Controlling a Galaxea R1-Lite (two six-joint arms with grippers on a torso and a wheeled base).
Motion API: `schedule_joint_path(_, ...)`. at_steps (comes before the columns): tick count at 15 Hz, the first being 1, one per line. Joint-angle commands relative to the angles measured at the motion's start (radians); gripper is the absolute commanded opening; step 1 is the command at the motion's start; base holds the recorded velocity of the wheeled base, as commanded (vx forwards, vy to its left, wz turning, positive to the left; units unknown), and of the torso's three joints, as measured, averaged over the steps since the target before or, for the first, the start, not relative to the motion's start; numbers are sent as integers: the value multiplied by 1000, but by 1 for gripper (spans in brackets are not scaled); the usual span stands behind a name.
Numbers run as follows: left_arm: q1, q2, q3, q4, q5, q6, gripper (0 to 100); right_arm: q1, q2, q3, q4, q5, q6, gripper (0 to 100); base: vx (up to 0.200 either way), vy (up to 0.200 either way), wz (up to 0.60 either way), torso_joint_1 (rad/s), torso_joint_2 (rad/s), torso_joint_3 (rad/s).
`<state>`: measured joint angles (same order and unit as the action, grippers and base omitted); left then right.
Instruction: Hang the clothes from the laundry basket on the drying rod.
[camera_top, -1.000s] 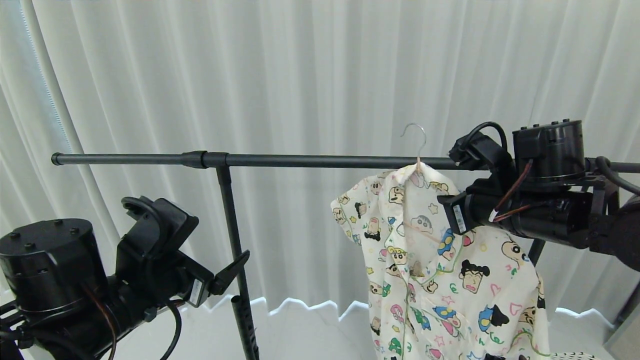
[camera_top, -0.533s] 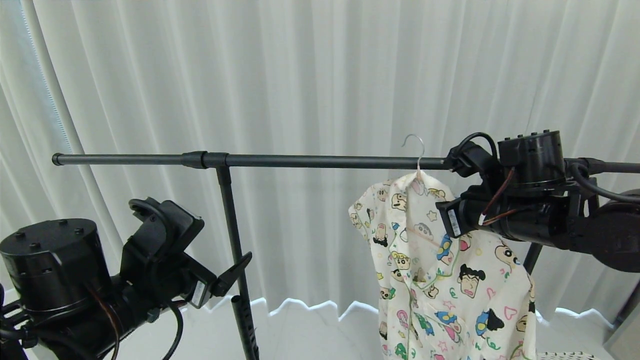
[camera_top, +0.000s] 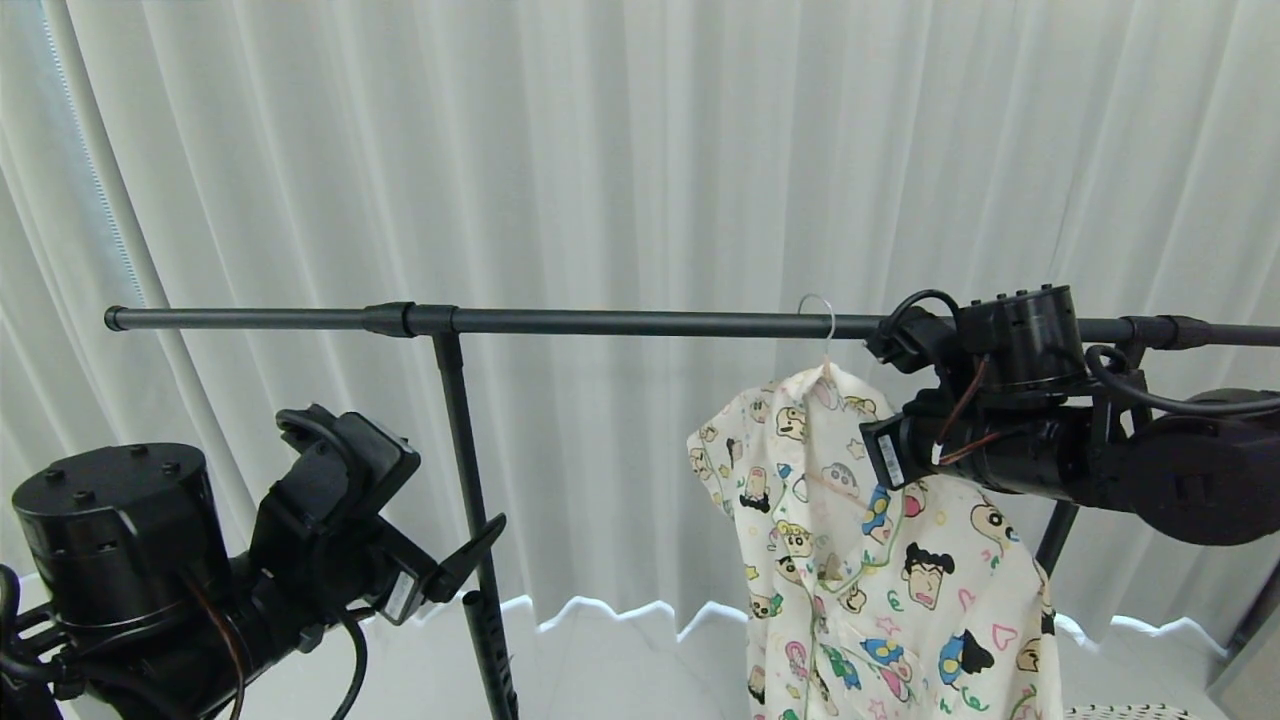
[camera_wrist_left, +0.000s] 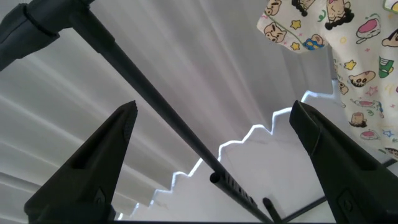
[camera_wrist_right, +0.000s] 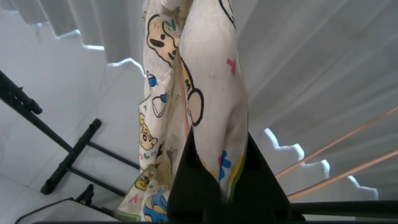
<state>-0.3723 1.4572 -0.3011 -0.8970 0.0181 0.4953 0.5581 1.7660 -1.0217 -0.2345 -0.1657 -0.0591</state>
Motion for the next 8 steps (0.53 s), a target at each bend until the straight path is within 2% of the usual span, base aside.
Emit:
schedule_joint_path(1,0,0,0,0,0,2,100,3,18,-3,0,0,-2,0,0,0,0,0,0,0)
schedule_joint_path(8,0,-3,2,0,0,11,100,11,10,2,0,0,-1,0,0,0,0,0,0,0)
